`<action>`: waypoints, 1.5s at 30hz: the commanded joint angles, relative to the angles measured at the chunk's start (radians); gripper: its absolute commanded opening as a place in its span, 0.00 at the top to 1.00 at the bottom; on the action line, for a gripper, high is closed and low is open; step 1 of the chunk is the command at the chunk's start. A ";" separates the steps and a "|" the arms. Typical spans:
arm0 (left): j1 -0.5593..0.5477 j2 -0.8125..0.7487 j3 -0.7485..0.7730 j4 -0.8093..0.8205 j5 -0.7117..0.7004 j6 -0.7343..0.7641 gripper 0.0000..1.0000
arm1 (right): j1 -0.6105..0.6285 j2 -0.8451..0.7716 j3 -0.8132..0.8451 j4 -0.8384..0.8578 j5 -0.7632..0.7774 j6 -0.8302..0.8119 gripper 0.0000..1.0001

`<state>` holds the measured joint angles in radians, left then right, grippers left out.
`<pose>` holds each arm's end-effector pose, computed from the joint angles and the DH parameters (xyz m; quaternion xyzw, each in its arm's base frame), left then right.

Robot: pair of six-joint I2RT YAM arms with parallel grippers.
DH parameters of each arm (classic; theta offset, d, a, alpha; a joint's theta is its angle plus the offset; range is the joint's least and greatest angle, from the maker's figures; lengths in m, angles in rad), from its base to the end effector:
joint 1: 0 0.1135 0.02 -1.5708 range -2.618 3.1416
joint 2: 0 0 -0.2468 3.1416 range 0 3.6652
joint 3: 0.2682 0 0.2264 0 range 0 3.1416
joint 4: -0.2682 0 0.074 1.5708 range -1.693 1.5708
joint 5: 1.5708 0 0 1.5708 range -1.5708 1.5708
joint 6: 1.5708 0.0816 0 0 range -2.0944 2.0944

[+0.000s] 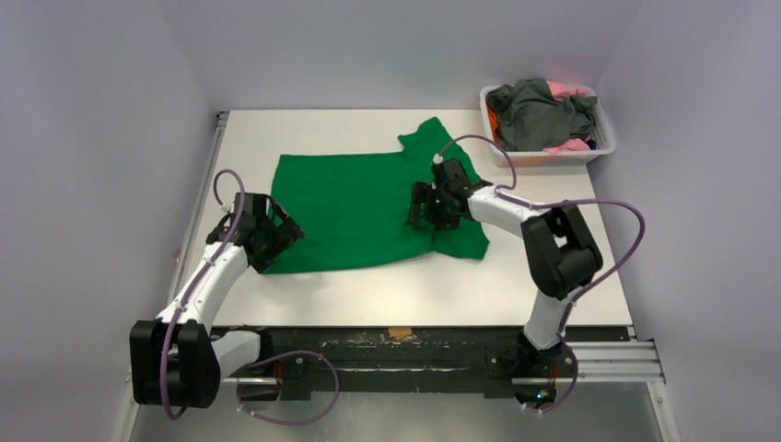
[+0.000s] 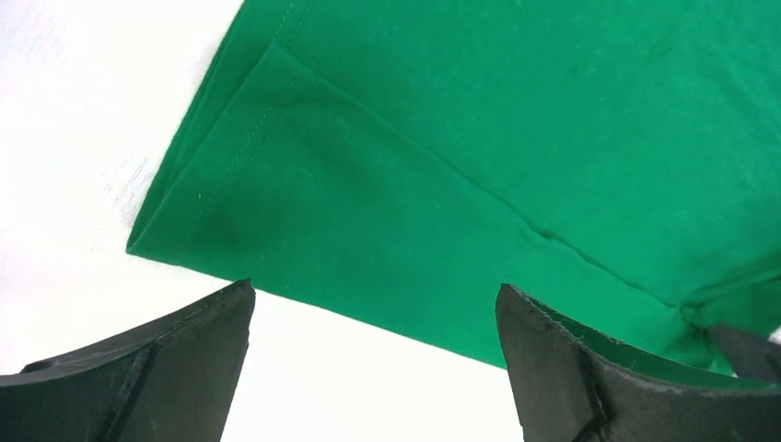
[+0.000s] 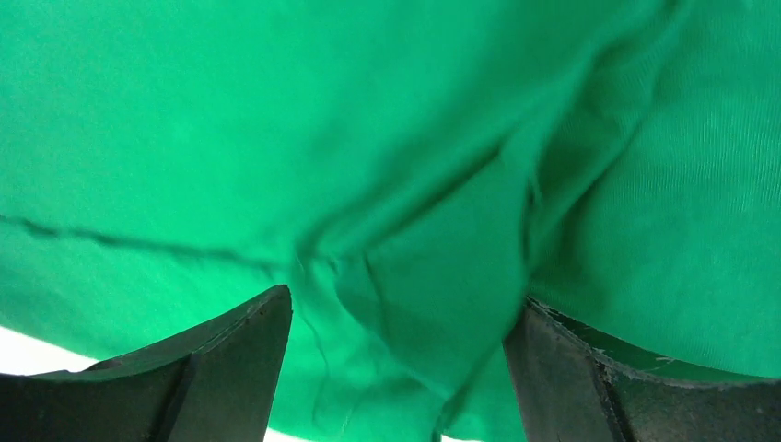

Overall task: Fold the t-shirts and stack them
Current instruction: Fold the flattened tshirt in 1/3 of the way

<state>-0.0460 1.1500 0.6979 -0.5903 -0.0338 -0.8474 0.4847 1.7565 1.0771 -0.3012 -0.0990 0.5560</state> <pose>0.2201 -0.0074 0.1630 -0.3805 0.8870 -0.0981 0.2425 0.3143 0.1746 0.1366 0.0197 0.9555 0.1855 0.2285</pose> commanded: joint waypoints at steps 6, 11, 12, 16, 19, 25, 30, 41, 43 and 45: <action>0.003 -0.034 0.022 0.013 -0.019 0.024 0.00 | 0.013 0.225 0.449 -0.074 0.151 0.010 0.22; 0.003 -0.018 0.045 0.020 -0.013 0.025 0.00 | 0.014 0.204 0.499 -0.185 0.287 0.007 0.22; 0.003 -0.013 0.050 0.024 -0.011 0.024 0.00 | 0.014 0.204 0.507 -0.212 0.303 0.005 0.21; 0.003 0.013 0.064 0.037 0.000 0.024 0.00 | 0.014 0.202 0.473 -0.110 0.082 -0.041 0.22; 0.003 0.021 0.076 0.029 -0.005 0.027 0.00 | 0.024 0.210 0.476 -0.123 0.084 -0.044 0.22; 0.003 0.019 0.072 0.026 -0.017 0.031 0.00 | 0.030 0.209 0.446 -0.153 0.121 -0.001 0.22; 0.003 0.020 0.072 0.028 -0.024 0.034 0.00 | 0.031 0.164 0.358 -0.140 0.229 0.046 0.22; 0.003 0.035 0.074 0.034 -0.021 0.040 0.00 | 0.064 0.257 0.478 -0.022 0.110 -0.001 0.24; 0.003 0.034 0.076 0.032 -0.028 0.040 0.00 | 0.076 0.287 0.543 -0.020 0.126 -0.007 0.24; 0.003 0.034 0.078 0.027 -0.035 0.038 0.00 | 0.082 0.323 0.608 -0.018 0.115 -0.014 0.24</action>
<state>-0.0460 1.1854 0.7334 -0.5842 -0.0483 -0.8257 0.5507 2.0411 1.5505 -0.3847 0.0349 0.5648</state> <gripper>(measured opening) 0.998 0.760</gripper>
